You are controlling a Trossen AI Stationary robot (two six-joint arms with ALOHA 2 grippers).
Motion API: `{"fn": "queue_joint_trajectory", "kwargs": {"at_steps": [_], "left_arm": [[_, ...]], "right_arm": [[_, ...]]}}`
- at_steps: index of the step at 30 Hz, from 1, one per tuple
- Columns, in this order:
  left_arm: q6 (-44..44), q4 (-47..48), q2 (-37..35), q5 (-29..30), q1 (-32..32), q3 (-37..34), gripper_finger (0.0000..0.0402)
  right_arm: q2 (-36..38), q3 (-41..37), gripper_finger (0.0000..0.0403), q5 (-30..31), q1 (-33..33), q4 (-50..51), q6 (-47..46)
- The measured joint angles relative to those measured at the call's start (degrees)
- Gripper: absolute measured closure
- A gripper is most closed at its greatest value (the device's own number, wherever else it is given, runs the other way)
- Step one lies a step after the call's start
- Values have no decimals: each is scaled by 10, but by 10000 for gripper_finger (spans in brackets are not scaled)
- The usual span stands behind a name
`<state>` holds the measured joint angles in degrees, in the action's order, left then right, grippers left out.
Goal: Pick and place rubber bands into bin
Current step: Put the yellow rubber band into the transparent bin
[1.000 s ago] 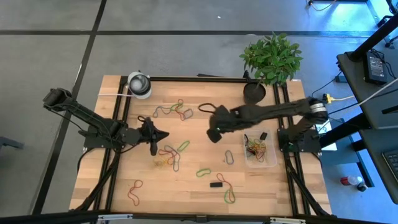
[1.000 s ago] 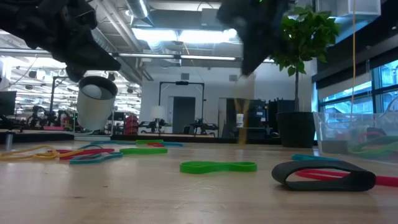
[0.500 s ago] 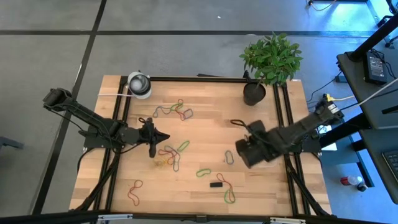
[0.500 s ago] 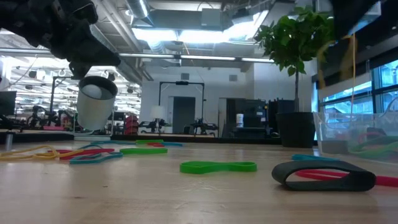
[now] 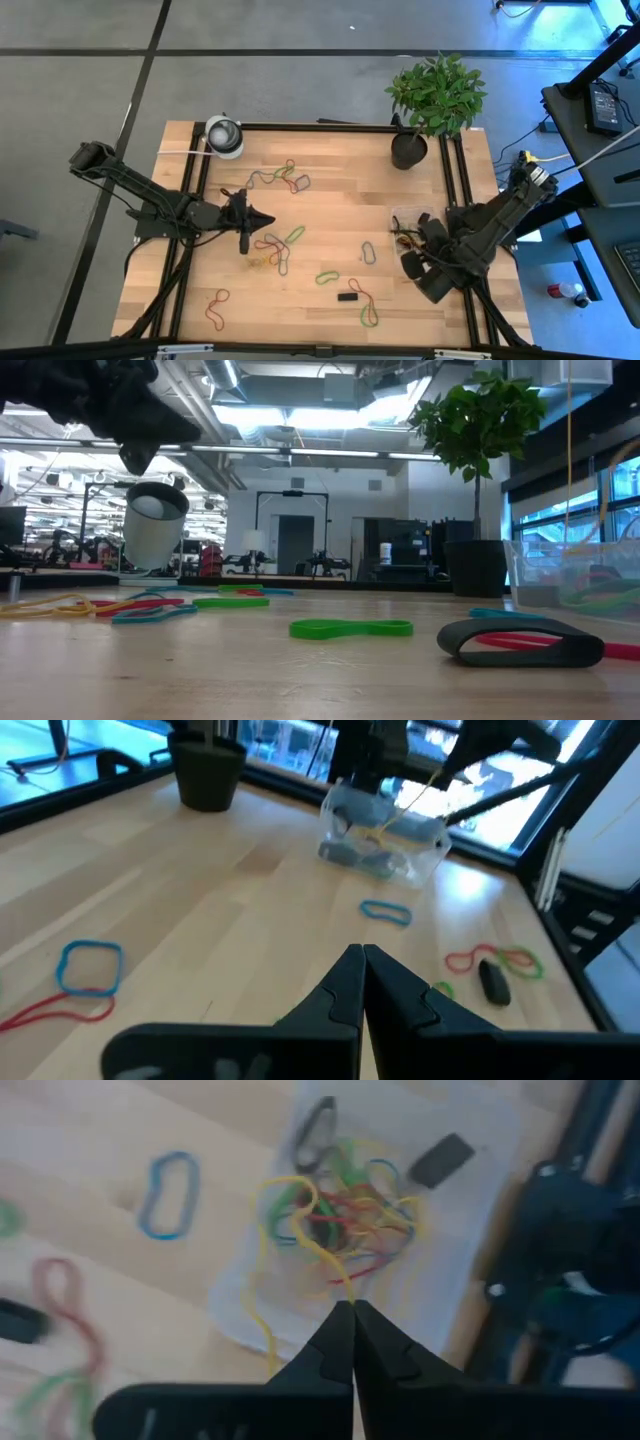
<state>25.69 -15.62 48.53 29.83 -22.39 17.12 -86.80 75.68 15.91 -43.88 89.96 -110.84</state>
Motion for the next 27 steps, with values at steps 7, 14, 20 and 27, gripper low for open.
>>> {"fn": "queue_joint_trajectory", "kwargs": {"at_steps": [7,14,20,27], "left_arm": [[5,-41,0,0,0,0,399],[6,-28,49,-20,-1,35,399],[1,38,170,-28,-1,122,399],[18,38,271,-30,-1,177,399]], "right_arm": [[69,-128,403,-1,-9,-17,4],[185,-287,403,-26,25,-242,111],[188,-364,403,-61,66,-366,204],[182,-416,402,-70,104,-402,245]]}}
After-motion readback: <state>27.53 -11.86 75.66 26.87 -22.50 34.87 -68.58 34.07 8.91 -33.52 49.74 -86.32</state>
